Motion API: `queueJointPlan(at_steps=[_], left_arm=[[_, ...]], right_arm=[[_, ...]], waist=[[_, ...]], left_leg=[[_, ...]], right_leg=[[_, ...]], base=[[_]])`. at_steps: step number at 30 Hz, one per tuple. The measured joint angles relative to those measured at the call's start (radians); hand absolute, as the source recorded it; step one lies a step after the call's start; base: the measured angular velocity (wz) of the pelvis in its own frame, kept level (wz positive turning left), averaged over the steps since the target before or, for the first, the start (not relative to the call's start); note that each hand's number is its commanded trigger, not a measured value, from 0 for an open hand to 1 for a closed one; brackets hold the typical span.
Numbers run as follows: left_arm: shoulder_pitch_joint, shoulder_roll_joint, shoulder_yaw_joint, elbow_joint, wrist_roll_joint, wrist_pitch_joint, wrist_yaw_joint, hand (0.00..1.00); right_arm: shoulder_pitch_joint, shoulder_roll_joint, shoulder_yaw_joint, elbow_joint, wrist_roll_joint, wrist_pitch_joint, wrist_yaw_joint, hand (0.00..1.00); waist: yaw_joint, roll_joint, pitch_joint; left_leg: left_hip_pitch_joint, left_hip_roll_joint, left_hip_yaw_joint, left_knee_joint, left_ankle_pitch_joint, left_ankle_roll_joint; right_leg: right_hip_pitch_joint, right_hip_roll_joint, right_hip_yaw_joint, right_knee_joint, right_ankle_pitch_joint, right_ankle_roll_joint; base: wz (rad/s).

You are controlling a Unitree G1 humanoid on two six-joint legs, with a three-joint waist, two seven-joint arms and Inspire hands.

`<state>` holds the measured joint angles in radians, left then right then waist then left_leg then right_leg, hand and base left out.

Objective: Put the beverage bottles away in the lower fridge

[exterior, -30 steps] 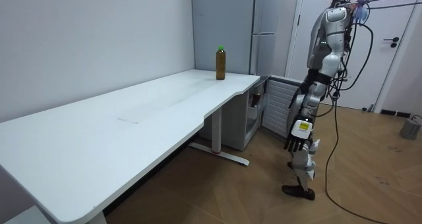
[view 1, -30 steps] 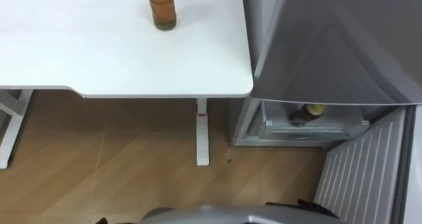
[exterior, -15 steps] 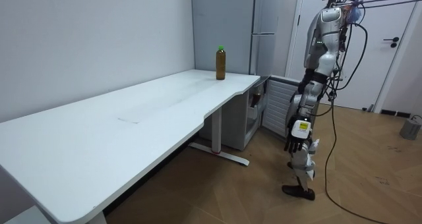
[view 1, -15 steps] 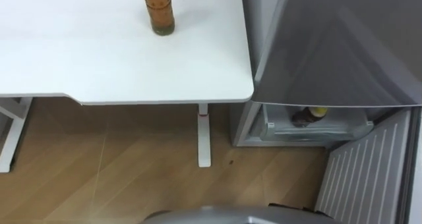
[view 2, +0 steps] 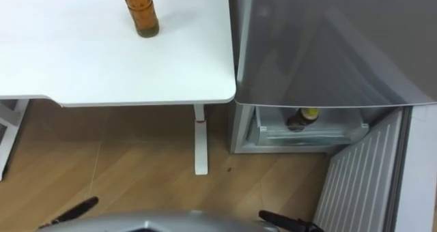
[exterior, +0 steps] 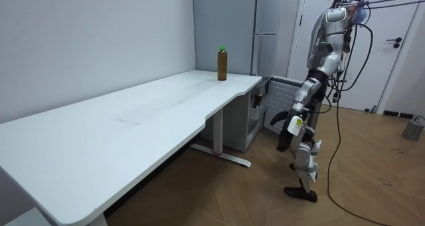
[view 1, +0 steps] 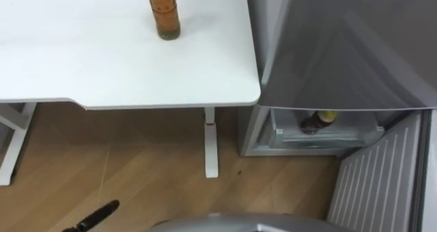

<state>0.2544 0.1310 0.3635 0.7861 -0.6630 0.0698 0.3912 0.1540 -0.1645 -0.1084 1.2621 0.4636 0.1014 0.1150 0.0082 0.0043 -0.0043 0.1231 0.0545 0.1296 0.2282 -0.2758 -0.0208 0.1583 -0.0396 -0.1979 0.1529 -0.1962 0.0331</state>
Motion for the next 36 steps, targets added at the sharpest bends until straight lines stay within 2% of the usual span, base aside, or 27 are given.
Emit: queueJointPlan(at_steps=[3,4,5,8,12,14,17,21,22,23,25,27,30,32,36], left_arm=[[-0.002,0.0,0.034,-0.13,0.004,-0.027,0.09,0.0],[-0.004,0.0,0.036,-0.165,0.014,-0.049,0.123,0.0],[-0.011,0.0,0.036,-0.191,0.045,-0.069,0.15,0.0],[-0.019,-0.001,0.033,-0.268,0.129,-0.098,0.211,0.0],[-0.018,0.0,0.028,-0.381,0.159,-0.128,0.262,0.0],[-0.017,0.0,0.023,-0.436,0.202,-0.164,0.283,0.0],[-0.019,0.0,-0.001,-0.508,0.299,-0.179,0.301,0.0],[-0.02,0.001,-0.021,-0.647,0.355,-0.195,0.3,0.0],[-0.02,0.002,-0.022,-0.692,0.371,-0.208,0.297,0.0],[-0.024,0.006,-0.029,-0.723,0.403,-0.217,0.294,0.0],[-0.025,0.007,-0.051,-0.771,0.443,-0.224,0.288,0.0],[-0.032,0.007,-0.07,-0.799,0.465,-0.228,0.262,0.0],[-0.054,0.011,-0.108,-0.836,0.483,-0.228,0.218,0.0],[-0.057,0.017,-0.138,-0.875,0.514,-0.227,0.167,0.0],[-0.086,0.034,-0.196,-0.911,0.567,-0.228,0.122,0.0]], right_arm=[[0.009,-0.006,-0.012,-0.011,-0.019,-0.008,-0.012,0.0],[0.015,-0.009,-0.014,-0.01,-0.043,-0.016,-0.014,0.0],[0.022,-0.009,-0.027,-0.011,-0.067,-0.023,-0.013,0.0],[0.029,-0.008,-0.034,-0.011,-0.082,-0.039,-0.011,0.0],[0.034,-0.008,-0.035,-0.012,-0.086,-0.048,-0.009,0.0],[0.032,-0.008,-0.035,-0.011,-0.11,-0.06,-0.002,0.0],[0.031,-0.008,-0.034,-0.011,-0.135,-0.072,0.01,0.0],[0.024,-0.007,-0.034,-0.007,-0.161,-0.083,0.011,0.0],[0.024,-0.007,-0.034,-0.001,-0.166,-0.09,0.01,0.0],[0.022,-0.006,-0.033,0.006,-0.164,-0.097,0.009,0.0],[0.019,-0.006,-0.033,0.018,-0.158,-0.11,0.008,0.0],[0.016,-0.004,-0.032,0.026,-0.153,-0.122,0.008,0.0],[0.006,-0.004,-0.028,0.03,-0.154,-0.126,0.019,0.0],[-0.002,-0.003,-0.027,0.03,-0.154,-0.13,0.042,0.0],[-0.007,-0.003,-0.021,0.034,-0.154,-0.137,0.043,0.0]], waist=[[0.003,-0.002,0.0004],[0.005,0.001,-0.0003],[0.003,0.001,-0.0007],[-0.001,0.003,-0.0012],[-0.002,0.003,-0.0011],[-0.001,0.003,-0.0011],[-0.005,0.0,0.0011],[-0.006,-0.004,0.004],[-0.006,-0.006,0.0055],[-0.007,-0.001,0.0037],[-0.006,-0.002,0.0062],[-0.008,0.001,0.0065],[-0.017,0.001,0.0142],[-0.033,0.0,0.0153],[-0.057,0.002,0.0165]], left_leg=[[0.004,0.0,-0.001,-0.002,0.001,-0.001],[0.011,0.0,0.0,-0.007,0.001,-0.001],[0.013,-0.001,-0.001,-0.007,0.001,-0.001],[0.009,-0.002,-0.014,-0.009,0.001,-0.001],[0.01,-0.007,-0.049,-0.009,0.001,0.0],[0.011,-0.007,-0.054,-0.008,0.001,0.0],[0.007,-0.009,-0.065,-0.007,0.001,0.0],[0.007,-0.011,-0.08,-0.015,0.001,0.0],[0.007,-0.011,-0.083,-0.017,0.002,0.002],[0.007,-0.012,-0.087,-0.019,0.002,0.002],[0.007,-0.012,-0.087,-0.018,0.002,0.002],[0.007,-0.012,-0.087,-0.018,0.002,0.002],[0.007,-0.012,-0.087,-0.014,0.002,0.003],[0.006,-0.012,-0.086,-0.015,0.002,0.003],[0.005,-0.013,-0.089,-0.015,0.002,0.003]], right_leg=[[-0.002,0.001,0.001,0.005,0.0,0.0],[-0.002,0.001,0.003,0.004,0.0,0.0],[-0.001,0.0,0.002,0.004,0.0,0.0],[0.002,0.001,0.001,0.004,0.0,0.0],[0.005,0.003,0.002,0.002,0.0,0.0],[0.007,0.003,0.003,0.002,0.0,0.0],[0.004,0.003,0.002,0.002,0.001,-0.001],[0.0,0.004,-0.001,0.002,0.001,-0.001],[0.001,0.005,0.001,0.002,0.002,-0.002],[0.001,0.005,0.002,0.001,0.002,-0.003],[0.002,0.006,0.004,0.0,0.002,-0.003],[0.002,0.006,0.004,0.0,0.002,-0.003],[-0.001,0.007,0.006,0.0,0.002,-0.003],[-0.002,0.007,0.006,-0.002,0.002,-0.003],[-0.002,0.006,0.004,-0.003,0.002,-0.003]], base=[[-0.02],[-0.07],[-0.06],[0.0],[0.01],[0.0],[0.03],[0.01],[-0.04],[-0.04],[0.0],[0.0],[0.0],[0.0],[0.0]])
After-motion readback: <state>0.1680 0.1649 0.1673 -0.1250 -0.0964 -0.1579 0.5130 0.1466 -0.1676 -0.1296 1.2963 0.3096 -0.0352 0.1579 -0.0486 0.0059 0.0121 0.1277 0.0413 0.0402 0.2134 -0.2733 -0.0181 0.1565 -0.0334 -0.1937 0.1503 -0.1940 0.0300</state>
